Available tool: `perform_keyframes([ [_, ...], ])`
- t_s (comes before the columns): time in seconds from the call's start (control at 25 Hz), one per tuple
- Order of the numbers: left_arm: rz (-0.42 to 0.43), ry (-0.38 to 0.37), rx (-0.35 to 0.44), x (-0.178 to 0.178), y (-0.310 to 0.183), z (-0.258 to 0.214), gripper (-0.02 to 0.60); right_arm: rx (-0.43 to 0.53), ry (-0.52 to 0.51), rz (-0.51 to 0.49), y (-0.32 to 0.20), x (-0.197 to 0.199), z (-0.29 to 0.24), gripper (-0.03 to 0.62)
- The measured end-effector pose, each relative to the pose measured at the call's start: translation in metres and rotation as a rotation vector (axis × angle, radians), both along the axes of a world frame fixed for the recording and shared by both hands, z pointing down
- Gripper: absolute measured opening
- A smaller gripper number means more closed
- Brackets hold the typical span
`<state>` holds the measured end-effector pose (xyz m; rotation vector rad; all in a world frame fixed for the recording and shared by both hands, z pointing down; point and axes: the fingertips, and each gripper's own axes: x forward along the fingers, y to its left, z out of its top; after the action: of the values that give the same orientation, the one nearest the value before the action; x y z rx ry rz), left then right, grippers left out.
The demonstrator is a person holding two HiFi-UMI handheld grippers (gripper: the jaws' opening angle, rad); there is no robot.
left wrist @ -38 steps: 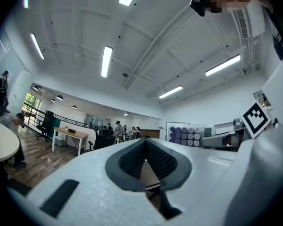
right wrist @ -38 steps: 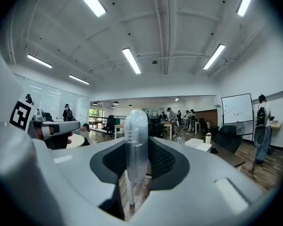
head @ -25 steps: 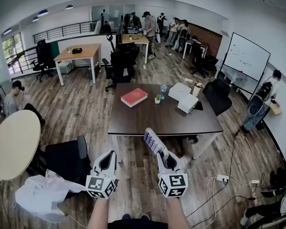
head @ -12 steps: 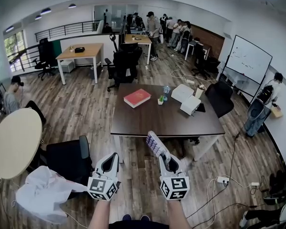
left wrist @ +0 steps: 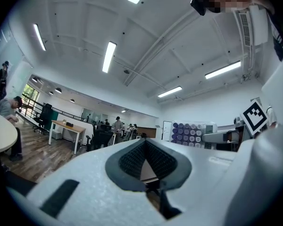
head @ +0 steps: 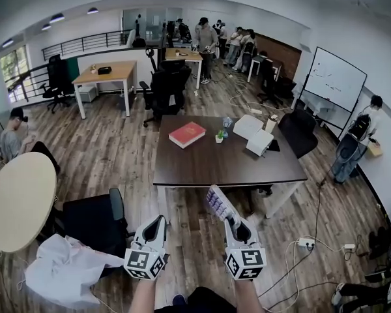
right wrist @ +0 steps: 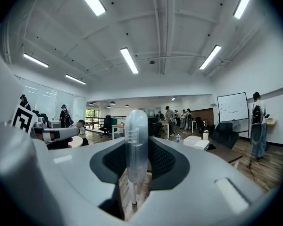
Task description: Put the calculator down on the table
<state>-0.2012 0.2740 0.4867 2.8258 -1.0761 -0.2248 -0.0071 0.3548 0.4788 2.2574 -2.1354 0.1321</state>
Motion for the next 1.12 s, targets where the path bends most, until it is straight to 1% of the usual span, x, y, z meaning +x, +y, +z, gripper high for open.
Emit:
perform_keyframes([
  [0.12,0.010,-0.002,-0.005,0.000,-0.001,0.003,-0.005,-0.011,-0.008,0.011,0.003,-0.001,0.004,0.115],
  [0.24,0.031,0.010,0.009,0.006,-0.002,0.000,-0.005,-0.003,-0.014,0.017,0.000,0.001,0.004,0.115],
  [0.36,0.028,-0.012,0.020,0.015,-0.010,0.001,-0.005,0.000,-0.026,0.015,-0.012,0.006,0.007,0.115],
  [0.44,0.020,-0.029,0.018,0.019,-0.021,0.004,-0.005,0.000,-0.029,0.008,-0.021,0.009,0.010,0.115],
  [0.72,-0.024,-0.040,0.053,0.037,-0.065,-0.002,-0.005,0.016,-0.031,-0.011,-0.066,0.033,0.013,0.115],
  [1.0,-0.036,-0.044,0.054,0.055,-0.096,-0.004,-0.005,0.019,-0.041,-0.031,-0.102,0.048,0.012,0.115],
  [1.12,-0.046,-0.050,0.032,0.061,-0.114,0.005,-0.005,0.009,-0.050,-0.034,-0.119,0.055,0.017,0.115],
])
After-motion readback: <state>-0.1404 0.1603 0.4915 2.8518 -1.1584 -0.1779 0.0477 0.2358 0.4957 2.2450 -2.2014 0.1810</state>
